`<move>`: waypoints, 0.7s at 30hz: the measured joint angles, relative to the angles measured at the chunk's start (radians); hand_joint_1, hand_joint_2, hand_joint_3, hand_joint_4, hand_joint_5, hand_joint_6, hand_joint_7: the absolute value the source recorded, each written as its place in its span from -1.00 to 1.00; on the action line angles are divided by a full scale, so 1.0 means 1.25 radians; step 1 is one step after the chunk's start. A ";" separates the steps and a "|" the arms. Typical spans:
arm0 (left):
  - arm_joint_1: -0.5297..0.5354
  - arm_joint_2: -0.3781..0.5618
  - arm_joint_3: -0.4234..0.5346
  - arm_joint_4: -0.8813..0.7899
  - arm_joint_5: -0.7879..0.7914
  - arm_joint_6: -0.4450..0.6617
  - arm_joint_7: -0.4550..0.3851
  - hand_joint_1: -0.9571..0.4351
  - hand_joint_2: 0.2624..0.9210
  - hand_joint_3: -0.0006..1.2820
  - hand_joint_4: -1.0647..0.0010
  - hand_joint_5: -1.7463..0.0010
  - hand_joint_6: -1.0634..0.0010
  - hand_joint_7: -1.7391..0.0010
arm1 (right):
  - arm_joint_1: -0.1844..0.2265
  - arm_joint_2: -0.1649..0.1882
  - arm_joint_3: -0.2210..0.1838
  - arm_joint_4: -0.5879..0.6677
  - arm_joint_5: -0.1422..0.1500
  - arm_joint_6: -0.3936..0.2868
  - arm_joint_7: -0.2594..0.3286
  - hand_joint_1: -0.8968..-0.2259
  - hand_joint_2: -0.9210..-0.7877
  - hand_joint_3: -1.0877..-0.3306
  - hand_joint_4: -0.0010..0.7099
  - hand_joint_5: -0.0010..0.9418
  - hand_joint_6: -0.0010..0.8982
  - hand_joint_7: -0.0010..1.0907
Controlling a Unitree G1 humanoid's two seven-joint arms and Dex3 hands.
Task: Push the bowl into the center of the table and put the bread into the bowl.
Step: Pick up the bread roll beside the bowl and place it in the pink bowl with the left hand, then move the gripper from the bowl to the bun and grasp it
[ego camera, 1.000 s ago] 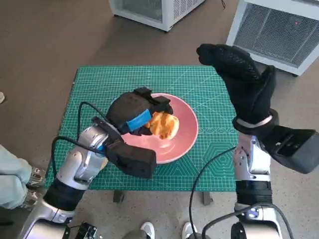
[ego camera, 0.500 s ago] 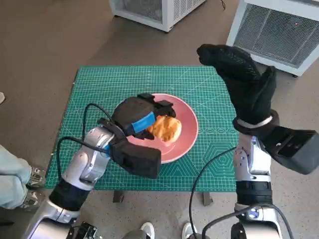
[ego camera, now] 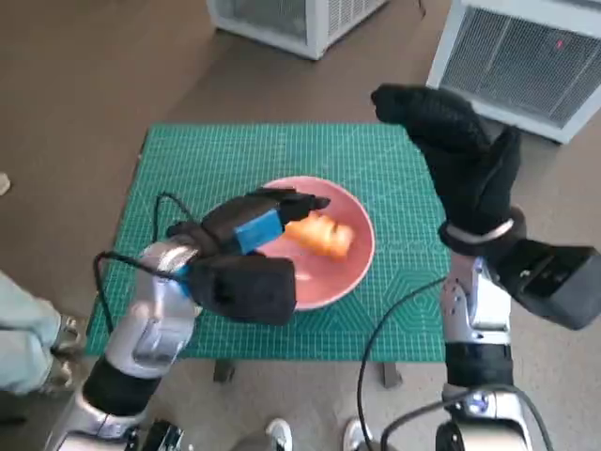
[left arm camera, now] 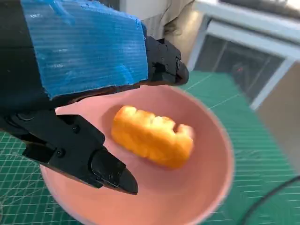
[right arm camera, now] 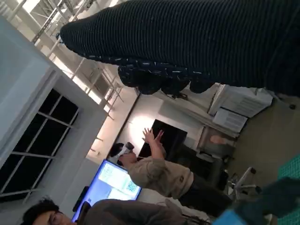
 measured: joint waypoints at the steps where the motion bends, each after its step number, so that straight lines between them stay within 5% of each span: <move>1: 0.006 0.004 0.010 -0.021 -0.012 0.006 -0.006 -0.10 0.56 -1.00 1.00 1.00 0.75 0.92 | 0.000 0.000 0.000 0.000 0.000 0.000 0.000 -0.47 -1.00 -0.45 -0.53 -0.99 -1.00 -0.01; 21: 0.157 0.142 0.220 -0.372 -0.100 0.125 -0.062 0.11 0.47 -1.00 1.00 1.00 0.70 0.91 | -0.001 0.008 0.001 0.020 0.000 0.001 0.004 -0.43 -1.00 -0.47 -0.54 -0.99 -1.00 -0.01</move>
